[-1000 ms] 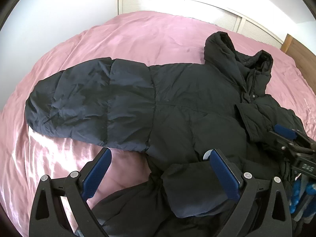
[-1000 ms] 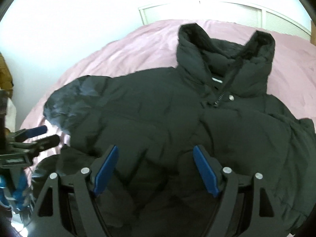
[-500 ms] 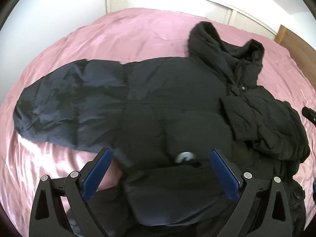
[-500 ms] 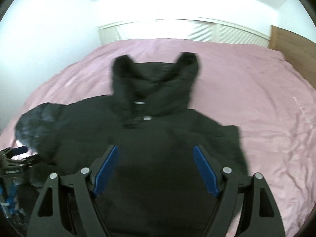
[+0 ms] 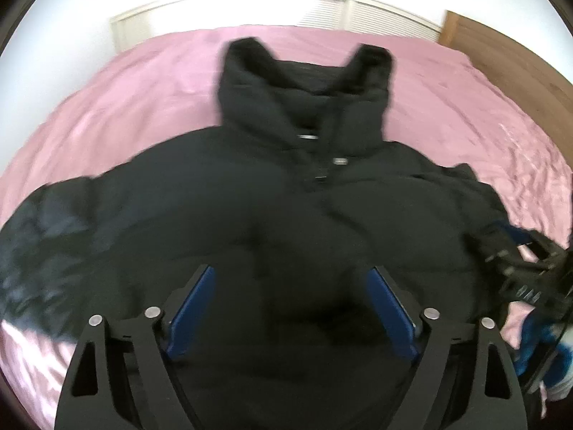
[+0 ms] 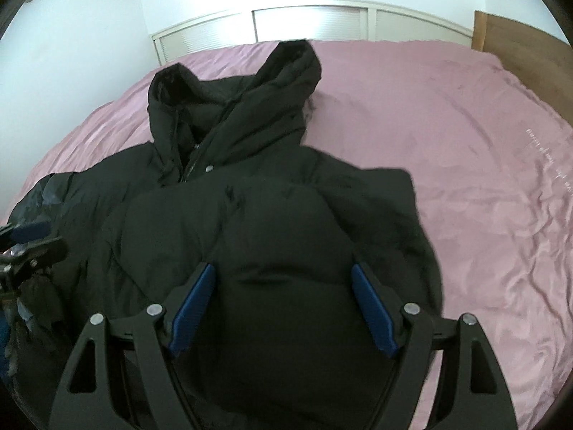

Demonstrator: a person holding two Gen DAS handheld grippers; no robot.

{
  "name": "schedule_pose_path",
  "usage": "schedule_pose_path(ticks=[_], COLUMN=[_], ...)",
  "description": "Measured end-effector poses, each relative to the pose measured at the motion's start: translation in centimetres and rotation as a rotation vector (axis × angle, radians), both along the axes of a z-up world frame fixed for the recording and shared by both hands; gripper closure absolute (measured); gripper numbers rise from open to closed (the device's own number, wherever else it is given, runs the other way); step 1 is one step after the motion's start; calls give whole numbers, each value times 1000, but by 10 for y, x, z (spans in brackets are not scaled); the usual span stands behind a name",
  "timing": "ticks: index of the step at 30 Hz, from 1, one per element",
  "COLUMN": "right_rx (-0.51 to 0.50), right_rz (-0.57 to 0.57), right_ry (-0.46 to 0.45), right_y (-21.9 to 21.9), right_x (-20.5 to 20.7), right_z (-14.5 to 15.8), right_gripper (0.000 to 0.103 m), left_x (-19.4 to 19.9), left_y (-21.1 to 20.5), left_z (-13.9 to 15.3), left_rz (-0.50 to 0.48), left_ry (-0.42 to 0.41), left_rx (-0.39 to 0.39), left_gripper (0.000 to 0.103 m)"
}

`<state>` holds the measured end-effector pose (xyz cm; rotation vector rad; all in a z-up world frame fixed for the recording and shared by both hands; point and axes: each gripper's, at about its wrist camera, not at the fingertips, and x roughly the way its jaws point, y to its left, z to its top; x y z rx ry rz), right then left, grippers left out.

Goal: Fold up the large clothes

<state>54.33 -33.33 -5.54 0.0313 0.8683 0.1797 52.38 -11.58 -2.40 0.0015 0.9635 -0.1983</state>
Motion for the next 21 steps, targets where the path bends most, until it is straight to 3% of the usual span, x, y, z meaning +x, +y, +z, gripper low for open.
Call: schedule_pose_path(ticks=[5,8,11,17,21], right_rx=[27,37,24,18,-2], right_rz=[12,17,15,-21,-28], right_ry=[30,50,63,77,79], right_y=[0,-4,-16,-47,-54], right_x=[4,8,7,-1,-6], right_z=[-17,-27,-37,-41,-30], right_gripper=[25,24,24,24,24], left_x=[29,48,62,57,48], left_y=[-49,-58,-52,-55,-52], left_z=[-28,-57,-77,-82,-64], left_rz=[-70,-48,-14,-29,-47], left_ry=[56,140,202,181,154], left_rx=[22,50,18,41,19], left_gripper=[21,20,14,13,14])
